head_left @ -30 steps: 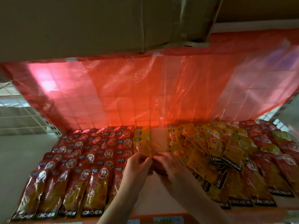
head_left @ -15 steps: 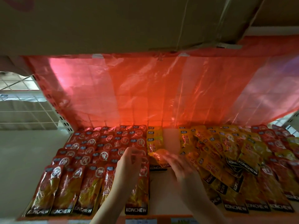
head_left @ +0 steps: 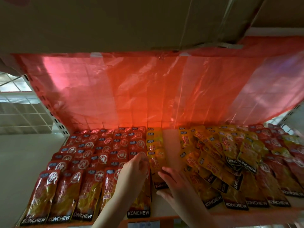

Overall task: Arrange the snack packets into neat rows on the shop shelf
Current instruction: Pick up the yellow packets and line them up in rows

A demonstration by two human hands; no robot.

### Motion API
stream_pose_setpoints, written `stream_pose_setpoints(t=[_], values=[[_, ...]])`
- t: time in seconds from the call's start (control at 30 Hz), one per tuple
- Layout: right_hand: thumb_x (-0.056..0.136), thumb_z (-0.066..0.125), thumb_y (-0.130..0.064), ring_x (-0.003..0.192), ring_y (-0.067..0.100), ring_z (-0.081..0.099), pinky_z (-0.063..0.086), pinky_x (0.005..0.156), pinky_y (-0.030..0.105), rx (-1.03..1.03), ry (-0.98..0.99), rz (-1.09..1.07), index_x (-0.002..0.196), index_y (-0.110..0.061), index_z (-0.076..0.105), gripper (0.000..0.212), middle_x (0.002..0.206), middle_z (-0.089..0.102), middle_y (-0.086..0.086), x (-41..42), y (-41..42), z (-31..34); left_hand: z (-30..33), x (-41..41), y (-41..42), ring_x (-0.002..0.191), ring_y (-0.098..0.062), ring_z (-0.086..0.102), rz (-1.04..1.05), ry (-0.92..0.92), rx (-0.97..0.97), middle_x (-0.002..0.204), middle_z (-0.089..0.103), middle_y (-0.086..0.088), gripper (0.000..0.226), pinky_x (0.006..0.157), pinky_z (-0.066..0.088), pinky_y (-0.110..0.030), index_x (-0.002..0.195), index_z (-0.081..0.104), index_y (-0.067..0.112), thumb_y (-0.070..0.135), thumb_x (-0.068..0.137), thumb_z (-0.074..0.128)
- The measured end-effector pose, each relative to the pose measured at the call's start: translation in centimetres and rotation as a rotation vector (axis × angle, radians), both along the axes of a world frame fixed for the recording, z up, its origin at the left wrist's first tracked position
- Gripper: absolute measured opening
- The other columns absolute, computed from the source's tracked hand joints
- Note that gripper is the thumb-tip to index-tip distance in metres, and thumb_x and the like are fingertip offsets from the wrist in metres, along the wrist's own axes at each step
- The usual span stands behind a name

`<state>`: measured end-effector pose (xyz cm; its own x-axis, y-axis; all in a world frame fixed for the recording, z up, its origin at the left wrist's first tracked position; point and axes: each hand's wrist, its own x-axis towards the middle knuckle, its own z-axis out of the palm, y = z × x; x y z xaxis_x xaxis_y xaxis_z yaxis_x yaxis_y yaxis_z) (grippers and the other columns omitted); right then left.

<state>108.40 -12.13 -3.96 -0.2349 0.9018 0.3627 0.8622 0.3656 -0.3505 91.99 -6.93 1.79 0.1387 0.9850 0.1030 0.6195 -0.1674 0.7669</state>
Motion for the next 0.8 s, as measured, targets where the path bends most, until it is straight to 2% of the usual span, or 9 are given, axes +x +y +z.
stream_pose_setpoints(t=[0.07,0.13,0.23,0.3,0.4,0.5,0.6,0.67,0.8], values=[[0.08,0.047,-0.056,0.105,0.008,0.055,0.047,0.086,0.017,-0.013,-0.002,-0.01,0.114,-0.022,0.06,0.05,0.119,0.057,-0.008,0.0,-0.1,0.2,-0.5,0.1,-0.1,0.078,-0.005,0.062,-0.04,0.071,0.058,0.088,0.065,0.012,0.013,0.068,0.052,-0.026,0.096,0.062,0.023,0.016,0.093,0.051],[0.083,0.045,-0.051,0.103,0.008,0.056,0.05,0.083,0.017,-0.007,0.014,-0.016,0.115,-0.024,0.056,0.043,0.118,0.057,-0.009,0.0,-0.3,0.3,-0.8,0.2,-0.3,0.085,-0.007,0.061,-0.077,0.128,0.111,0.095,0.064,0.01,0.014,0.071,0.05,-0.022,0.102,0.062,0.021,0.016,0.093,0.052],[0.088,0.044,-0.038,0.099,0.006,0.058,0.049,0.085,0.015,0.012,0.084,-0.056,0.118,-0.022,0.052,0.035,0.116,0.057,-0.006,0.0,-0.2,0.1,-1.4,0.5,-0.8,0.097,-0.013,0.059,-0.134,0.267,0.225,0.107,0.064,0.006,0.022,0.08,0.052,-0.029,0.111,0.062,0.016,0.014,0.09,0.056],[0.092,0.041,-0.031,0.101,0.003,0.054,0.044,0.09,0.014,0.003,0.2,-0.094,0.118,-0.017,0.056,0.032,0.114,0.057,-0.005,0.2,0.0,0.1,-1.9,0.7,-1.3,0.094,-0.017,0.06,-0.204,0.409,0.277,0.104,0.066,0.004,0.03,0.077,0.055,-0.032,0.108,0.064,0.016,0.014,0.079,0.069],[0.094,0.047,-0.018,0.096,-0.001,0.054,0.042,0.083,0.007,0.0,0.303,-0.151,0.117,-0.013,0.059,0.026,0.108,0.059,-0.007,0.8,0.7,1.1,-2.8,0.9,-1.9,0.087,-0.018,0.064,-0.26,0.528,0.378,0.095,0.068,0.005,0.05,0.066,0.056,-0.03,0.097,0.069,0.019,0.017,0.051,0.087],[0.089,0.058,-0.002,0.085,0.0,0.06,0.044,0.072,0.004,-0.022,0.331,-0.156,0.115,-0.01,0.06,0.027,0.098,0.066,-0.006,1.7,1.5,2.1,-3.1,1.0,-2.2,0.087,-0.018,0.064,-0.287,0.57,0.45,0.093,0.068,0.005,0.056,0.063,0.055,-0.03,0.095,0.07,0.021,0.033,0.044,0.089],[0.092,0.056,-0.008,0.087,0.001,0.062,0.045,0.071,0.005,-0.133,0.278,-0.078,0.117,-0.013,0.06,0.027,0.1,0.067,-0.005,2.0,1.9,2.1,-2.9,0.9,-2.3,0.089,-0.018,0.063,-0.306,0.651,0.424,0.095,0.067,0.006,0.069,0.063,0.054,-0.03,0.094,0.069,0.022,0.056,0.036,0.085],[0.093,0.054,-0.011,0.093,0.0,0.059,0.04,0.076,0.001,-0.161,0.255,-0.066,0.12,-0.014,0.059,0.027,0.106,0.065,-0.004,2.0,1.8,1.8,-3.0,1.1,-2.5,0.091,-0.019,0.063,-0.306,0.68,0.402,0.096,0.066,0.006,0.073,0.065,0.053,-0.031,0.093,0.069,0.022,0.061,0.033,0.082],[0.092,0.055,-0.009,0.084,-0.001,0.059,0.042,0.071,0.003,-0.108,0.229,-0.091,0.113,-0.014,0.063,0.023,0.101,0.067,-0.005,1.8,2.5,2.6,-3.7,1.4,-2.5,0.092,-0.023,0.063,-0.215,0.672,0.483,0.096,0.066,0.001,0.044,0.063,0.052,-0.034,0.089,0.068,0.02,0.031,0.05,0.085]])
